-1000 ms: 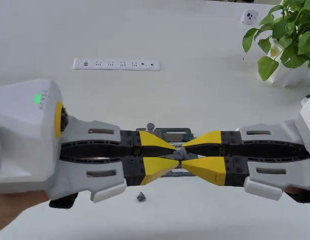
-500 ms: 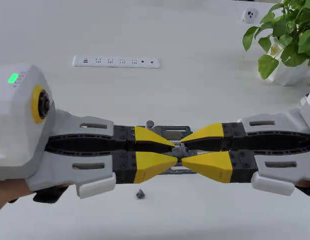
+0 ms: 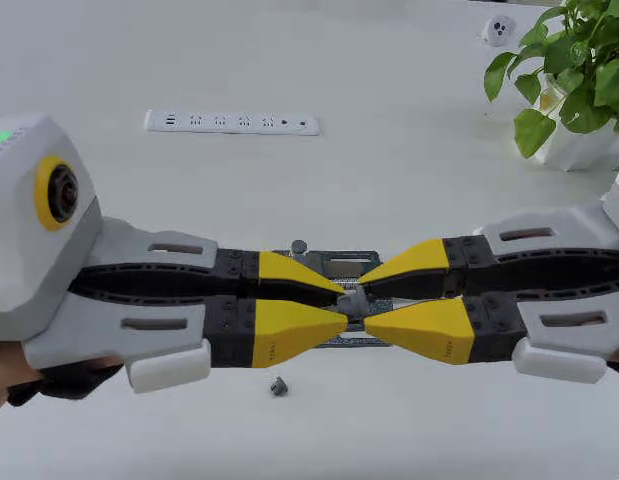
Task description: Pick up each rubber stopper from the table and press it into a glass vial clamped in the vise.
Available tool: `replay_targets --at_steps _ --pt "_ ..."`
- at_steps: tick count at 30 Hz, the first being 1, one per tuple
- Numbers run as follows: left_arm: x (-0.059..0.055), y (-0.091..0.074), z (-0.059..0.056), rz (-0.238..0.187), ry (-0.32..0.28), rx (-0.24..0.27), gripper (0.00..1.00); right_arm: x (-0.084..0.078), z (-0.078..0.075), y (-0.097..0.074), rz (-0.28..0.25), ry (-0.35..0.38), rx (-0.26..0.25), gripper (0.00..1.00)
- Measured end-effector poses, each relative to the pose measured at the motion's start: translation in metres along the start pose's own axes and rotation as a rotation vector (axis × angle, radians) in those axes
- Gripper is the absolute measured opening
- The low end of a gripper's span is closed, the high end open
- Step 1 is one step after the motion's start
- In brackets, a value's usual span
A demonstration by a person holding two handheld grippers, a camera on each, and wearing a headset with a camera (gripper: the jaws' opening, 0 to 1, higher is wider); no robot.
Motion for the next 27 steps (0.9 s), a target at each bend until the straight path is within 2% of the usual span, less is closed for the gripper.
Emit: replay_targets --at_steps 10,23,27 --pt "0.0 -0.002 -0.002 0.001 -0.024 -0.033 0.03 0.003 0.002 0.004 0.007 -0.002 0.025 0.06" --pt "-0.005 -0.004 0.0 0.02 -0.017 0.001 0.04 -0.004 -0.002 0.007 0.042 0.01 0.013 0.06" --pt "-0.007 -0.009 0.006 0.01 -0.008 0.023 0.04 -0.004 -0.004 0.01 0.047 0.022 0.008 0.06"
Point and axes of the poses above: the centre of the closed fingertips' face, and the gripper's own axes: y roughly forward along the fingers, z roughly to its left, x roughly out of its top, the point moved 8 cm from there along -y, roughly backward along the fingers, and after that the axes turned 8 degrees about -y, right-handed, at the moved point
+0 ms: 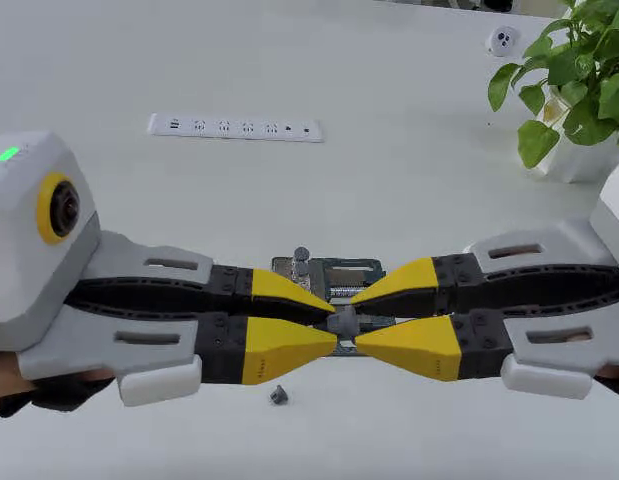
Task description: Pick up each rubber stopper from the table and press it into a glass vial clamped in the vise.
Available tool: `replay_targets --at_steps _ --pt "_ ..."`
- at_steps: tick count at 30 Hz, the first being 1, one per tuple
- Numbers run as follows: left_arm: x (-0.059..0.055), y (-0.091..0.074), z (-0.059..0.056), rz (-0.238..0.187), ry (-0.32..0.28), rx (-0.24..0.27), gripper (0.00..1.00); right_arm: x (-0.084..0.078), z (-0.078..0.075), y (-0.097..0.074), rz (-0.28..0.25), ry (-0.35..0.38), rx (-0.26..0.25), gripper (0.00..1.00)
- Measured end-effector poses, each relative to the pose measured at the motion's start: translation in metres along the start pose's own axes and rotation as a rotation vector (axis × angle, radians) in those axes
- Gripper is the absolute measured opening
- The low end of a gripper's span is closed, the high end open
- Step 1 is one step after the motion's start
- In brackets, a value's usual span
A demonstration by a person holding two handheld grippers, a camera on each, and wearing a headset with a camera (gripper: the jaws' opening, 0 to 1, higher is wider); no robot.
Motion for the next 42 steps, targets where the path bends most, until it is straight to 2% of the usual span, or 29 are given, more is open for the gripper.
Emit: replay_targets --at_steps 6,14,21,27,30,34,37,42 --pt "-0.003 -0.005 0.006 -0.013 0.015 0.048 0.05 0.0 -0.008 0.005 0.022 0.006 -0.009 0.06" --pt "-0.009 -0.019 0.014 -0.034 0.013 0.126 0.13 -0.003 -0.025 0.005 0.075 0.013 -0.029 0.06" --pt "-0.02 -0.032 0.027 -0.028 0.025 0.222 0.23 -0.016 -0.048 0.01 0.162 0.033 -0.064 0.06" --pt "-0.033 -0.038 0.039 0.001 0.02 0.302 0.34 -0.038 -0.076 0.017 0.303 0.073 -0.108 0.06" --pt "-0.04 -0.041 0.044 0.016 0.01 0.338 0.4 -0.047 -0.087 0.022 0.362 0.082 -0.114 0.06" --pt "-0.049 -0.045 0.052 0.053 0.035 0.385 0.48 -0.058 -0.101 0.03 0.43 0.087 -0.111 0.06" --pt "-0.055 -0.045 0.057 0.08 0.041 0.412 0.54 -0.069 -0.112 0.036 0.516 0.068 -0.111 0.06" --pt "-0.064 -0.044 0.065 0.132 0.056 0.454 0.63 -0.086 -0.125 0.049 0.614 0.051 -0.097 0.06"
Point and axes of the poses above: the centre of the closed fingertips' face, and the gripper's own axes: y roughly forward along the fingers, z roughly to its left, x roughly out of its top, the point moved 8 cm from there along -y, roughly backward along the fingers, and after that the axes turned 8 degrees about -y, right-handed, at the moved point
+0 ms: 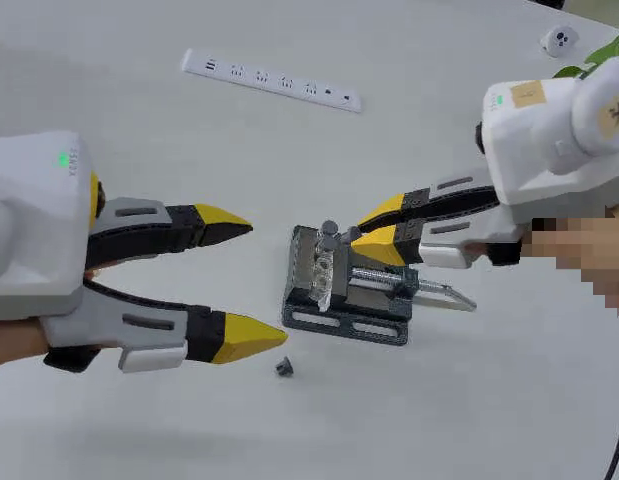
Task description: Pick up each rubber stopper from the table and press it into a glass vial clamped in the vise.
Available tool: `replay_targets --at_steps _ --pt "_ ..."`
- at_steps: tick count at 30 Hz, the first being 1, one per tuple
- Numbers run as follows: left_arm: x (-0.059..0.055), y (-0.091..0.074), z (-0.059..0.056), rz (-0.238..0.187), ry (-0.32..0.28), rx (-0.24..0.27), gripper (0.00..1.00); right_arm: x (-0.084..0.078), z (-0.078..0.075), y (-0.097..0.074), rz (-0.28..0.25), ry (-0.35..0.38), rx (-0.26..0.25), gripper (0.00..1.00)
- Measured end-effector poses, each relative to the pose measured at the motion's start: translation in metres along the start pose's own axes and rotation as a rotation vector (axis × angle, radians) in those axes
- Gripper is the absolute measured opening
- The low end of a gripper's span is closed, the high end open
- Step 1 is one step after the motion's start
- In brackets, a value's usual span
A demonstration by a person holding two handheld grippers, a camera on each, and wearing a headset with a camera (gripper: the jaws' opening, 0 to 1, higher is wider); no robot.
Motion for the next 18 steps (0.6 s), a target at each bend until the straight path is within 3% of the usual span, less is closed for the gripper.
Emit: replay_targets --at_steps 8,18 --pt "-0.005 0.003 0.007 0.015 0.015 0.034 0.78 -0.013 -0.014 0.03 0.141 -0.04 0.02 0.06" --pt "-0.006 0.002 0.01 0.009 0.012 0.054 0.9 -0.023 -0.02 0.053 0.237 -0.072 0.044 0.06"
Point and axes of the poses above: the centre of the closed fingertips' face, and the gripper's own axes: y roughly forward along the fingers, z roughly to its left, x roughly out of its top, the point moved 8 cm from there along -y, roughly backward along the fingers, and after that the axes turned 8 degrees about -y, right-handed, at the moved point
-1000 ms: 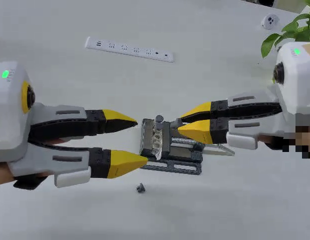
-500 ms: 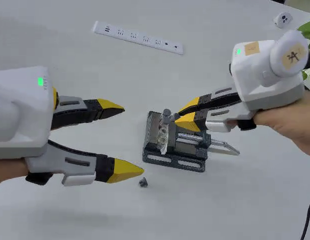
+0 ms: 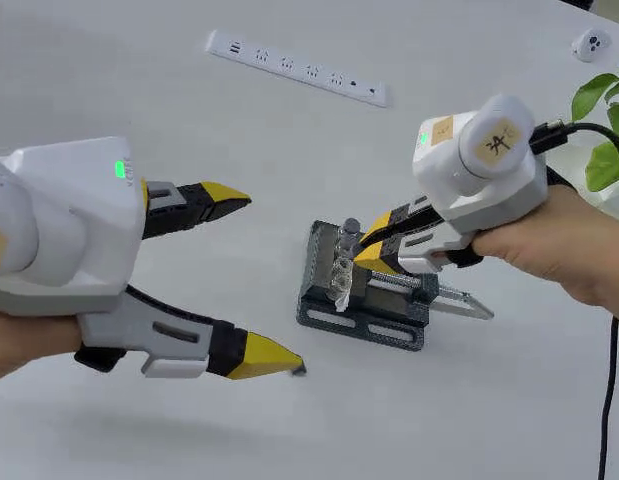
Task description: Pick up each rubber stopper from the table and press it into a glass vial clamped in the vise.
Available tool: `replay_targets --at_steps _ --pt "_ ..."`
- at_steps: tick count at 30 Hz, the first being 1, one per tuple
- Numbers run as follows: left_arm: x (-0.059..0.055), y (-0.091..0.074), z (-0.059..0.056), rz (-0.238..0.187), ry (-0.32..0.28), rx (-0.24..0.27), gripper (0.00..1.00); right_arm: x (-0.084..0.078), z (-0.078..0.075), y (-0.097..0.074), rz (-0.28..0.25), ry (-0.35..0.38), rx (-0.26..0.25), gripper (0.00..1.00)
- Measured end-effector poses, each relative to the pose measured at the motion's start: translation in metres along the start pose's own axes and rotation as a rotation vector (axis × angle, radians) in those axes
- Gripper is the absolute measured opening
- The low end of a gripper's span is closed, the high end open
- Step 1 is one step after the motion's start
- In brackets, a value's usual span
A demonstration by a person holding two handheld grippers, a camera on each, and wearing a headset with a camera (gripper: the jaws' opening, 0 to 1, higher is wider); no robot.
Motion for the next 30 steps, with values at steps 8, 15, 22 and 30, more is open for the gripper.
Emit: replay_targets --at_steps 8,15,22,30 --pt "-0.006 -0.002 0.007 -0.003 -0.006 0.001 0.92 0.001 -0.002 0.007 0.032 -0.009 0.014 0.06" --pt "-0.007 -0.002 0.007 -0.02 0.007 0.002 0.93 0.0 -0.001 0.011 0.059 -0.016 0.02 0.06" --pt "-0.009 -0.002 0.008 -0.022 0.003 0.004 0.95 0.004 -0.002 0.014 0.09 -0.046 0.023 0.06" --pt "-0.012 0.001 0.008 -0.015 0.005 0.0 0.95 0.011 -0.004 0.015 0.15 -0.067 0.025 0.06"
Point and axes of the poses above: the centre of the closed fingertips' face, and the gripper's own axes: y roughly forward along the fingers, z roughly to its left, x roughly out of its top, the point moved 8 cm from there along -y, roughly backward along the fingers, and after that the axes turned 8 degrees about -y, right-handed, at the moved point
